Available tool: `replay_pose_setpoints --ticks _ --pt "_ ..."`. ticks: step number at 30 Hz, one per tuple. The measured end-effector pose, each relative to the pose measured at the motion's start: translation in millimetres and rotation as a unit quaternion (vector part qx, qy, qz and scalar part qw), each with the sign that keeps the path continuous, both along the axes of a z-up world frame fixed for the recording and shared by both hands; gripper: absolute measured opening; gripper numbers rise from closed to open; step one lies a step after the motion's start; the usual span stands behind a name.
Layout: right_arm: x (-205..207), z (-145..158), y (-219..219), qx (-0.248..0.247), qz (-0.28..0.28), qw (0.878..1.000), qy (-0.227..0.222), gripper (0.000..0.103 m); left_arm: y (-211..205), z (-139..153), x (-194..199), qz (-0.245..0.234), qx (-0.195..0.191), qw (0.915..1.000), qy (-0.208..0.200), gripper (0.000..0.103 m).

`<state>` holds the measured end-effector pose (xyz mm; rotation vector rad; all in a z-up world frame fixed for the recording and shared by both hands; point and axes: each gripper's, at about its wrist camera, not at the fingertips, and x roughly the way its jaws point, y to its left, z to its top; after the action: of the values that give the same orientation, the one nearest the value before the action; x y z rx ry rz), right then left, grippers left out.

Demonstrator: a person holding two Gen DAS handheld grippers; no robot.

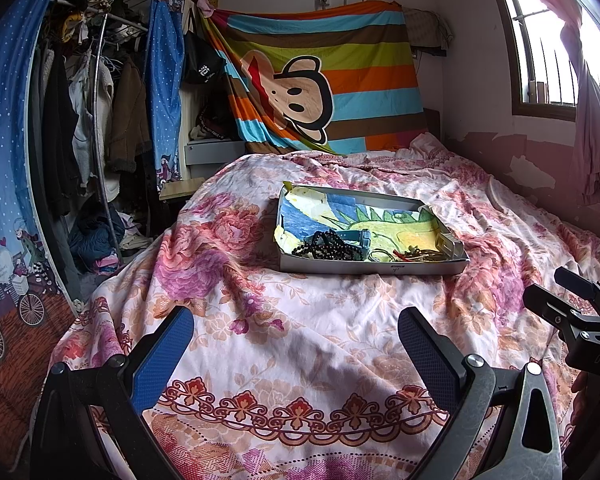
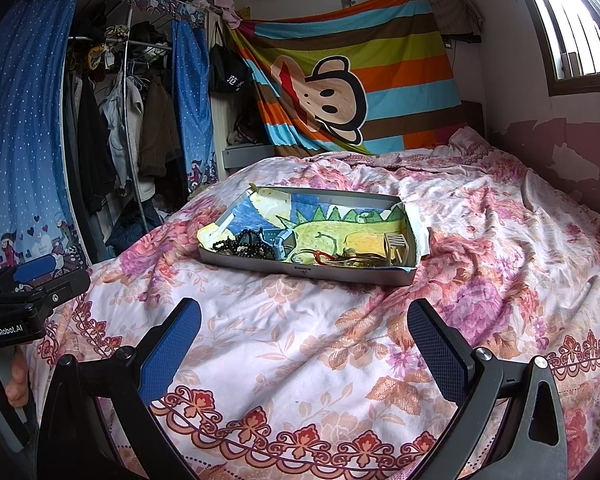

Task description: Organize jewelry

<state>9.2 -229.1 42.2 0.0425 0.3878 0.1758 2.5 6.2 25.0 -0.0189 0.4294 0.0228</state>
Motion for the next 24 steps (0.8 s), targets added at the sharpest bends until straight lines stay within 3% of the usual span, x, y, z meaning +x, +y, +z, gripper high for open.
replay_pose_setpoints --ticks 24 --pt "-0.3 1.7 0.5 0.0 0.0 1.0 0.0 0.101 0.7 -1.3 1.8 0.006 0.001 1.0 0.007 0.103"
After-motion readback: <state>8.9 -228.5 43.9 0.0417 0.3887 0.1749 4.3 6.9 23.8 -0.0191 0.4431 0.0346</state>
